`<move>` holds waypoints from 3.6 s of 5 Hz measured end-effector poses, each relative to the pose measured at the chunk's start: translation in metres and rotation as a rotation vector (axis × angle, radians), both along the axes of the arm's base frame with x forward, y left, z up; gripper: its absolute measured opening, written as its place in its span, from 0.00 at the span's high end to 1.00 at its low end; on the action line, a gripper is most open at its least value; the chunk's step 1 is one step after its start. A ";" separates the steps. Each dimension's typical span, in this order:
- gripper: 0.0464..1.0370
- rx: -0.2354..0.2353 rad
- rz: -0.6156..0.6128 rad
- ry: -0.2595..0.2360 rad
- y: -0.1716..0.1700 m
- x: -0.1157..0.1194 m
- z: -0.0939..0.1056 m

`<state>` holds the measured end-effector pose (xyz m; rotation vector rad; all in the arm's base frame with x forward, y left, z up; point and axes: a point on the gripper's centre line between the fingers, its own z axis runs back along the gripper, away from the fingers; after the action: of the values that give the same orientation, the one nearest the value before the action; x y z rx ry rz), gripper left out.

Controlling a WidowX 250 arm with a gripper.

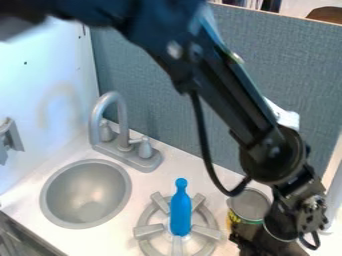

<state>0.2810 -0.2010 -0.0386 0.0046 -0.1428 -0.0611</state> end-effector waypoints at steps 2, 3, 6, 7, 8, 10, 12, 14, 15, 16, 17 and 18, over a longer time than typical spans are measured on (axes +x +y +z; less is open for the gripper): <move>0.39 0.041 0.115 0.063 0.046 -0.046 0.010; 0.39 0.088 0.193 0.119 0.074 -0.055 0.001; 0.39 0.187 0.436 0.167 0.170 -0.044 -0.012; 0.39 0.150 0.516 0.171 0.190 -0.040 -0.031; 0.39 0.120 0.560 0.203 0.206 -0.042 -0.052; 0.39 0.100 0.547 0.229 0.224 -0.032 -0.068; 0.35 0.097 0.576 0.252 0.233 -0.029 -0.067; 0.03 0.050 0.596 0.148 0.229 -0.026 -0.033; 0.04 0.032 0.555 0.072 0.212 -0.023 -0.014; 0.04 0.026 0.480 0.023 0.182 -0.018 -0.004; 0.04 -0.017 0.412 -0.018 0.162 -0.011 0.019; 0.04 -0.032 0.330 -0.031 0.148 0.006 0.032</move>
<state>0.2867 -0.0534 -0.0061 -0.0027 -0.1721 0.2707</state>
